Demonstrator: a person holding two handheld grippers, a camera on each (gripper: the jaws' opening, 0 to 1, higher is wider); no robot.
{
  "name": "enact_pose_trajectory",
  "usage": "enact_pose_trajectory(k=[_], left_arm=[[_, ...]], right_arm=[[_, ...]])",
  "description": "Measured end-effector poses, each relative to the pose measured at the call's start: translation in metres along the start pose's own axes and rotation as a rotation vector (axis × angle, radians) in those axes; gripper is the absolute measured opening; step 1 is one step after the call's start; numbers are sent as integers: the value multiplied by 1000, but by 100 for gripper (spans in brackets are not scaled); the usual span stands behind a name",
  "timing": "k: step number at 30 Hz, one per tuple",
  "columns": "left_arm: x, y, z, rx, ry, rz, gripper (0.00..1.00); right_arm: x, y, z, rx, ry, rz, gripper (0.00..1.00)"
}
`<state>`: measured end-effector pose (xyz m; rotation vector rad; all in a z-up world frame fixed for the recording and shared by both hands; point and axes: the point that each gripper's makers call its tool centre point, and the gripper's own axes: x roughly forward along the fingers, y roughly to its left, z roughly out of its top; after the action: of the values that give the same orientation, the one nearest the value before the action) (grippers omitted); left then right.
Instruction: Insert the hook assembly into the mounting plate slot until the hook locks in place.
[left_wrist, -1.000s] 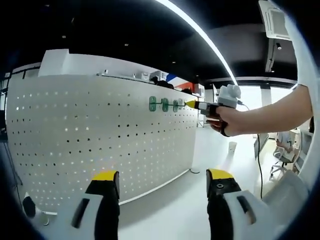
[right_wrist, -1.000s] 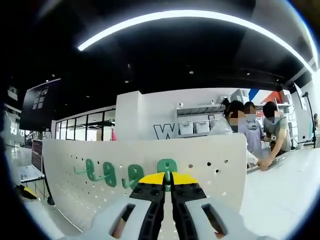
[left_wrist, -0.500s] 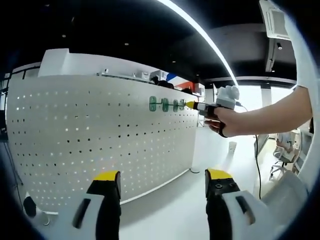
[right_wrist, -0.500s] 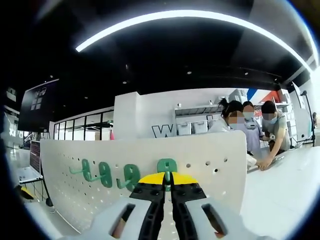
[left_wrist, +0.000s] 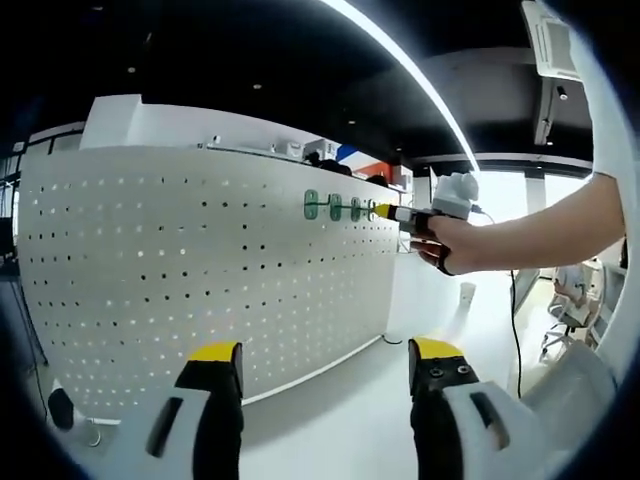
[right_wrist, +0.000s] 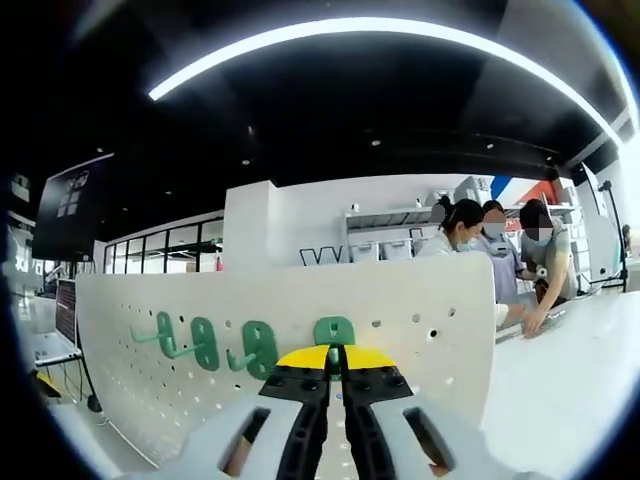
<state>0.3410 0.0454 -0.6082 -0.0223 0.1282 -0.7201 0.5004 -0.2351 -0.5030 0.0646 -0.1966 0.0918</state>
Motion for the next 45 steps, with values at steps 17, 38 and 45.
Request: enact_pose_trajectory(k=[17, 38, 45], left_arm=[[1, 0, -4, 0, 8, -4, 70], [0, 1, -7, -4, 12, 2, 71], [0, 3, -6, 3, 11, 8, 71]], right_arm=[[-3, 2, -1, 56, 3, 15, 9], [-8, 0, -9, 80, 58, 13, 26], [-18, -3, -12, 58, 76, 38, 27]])
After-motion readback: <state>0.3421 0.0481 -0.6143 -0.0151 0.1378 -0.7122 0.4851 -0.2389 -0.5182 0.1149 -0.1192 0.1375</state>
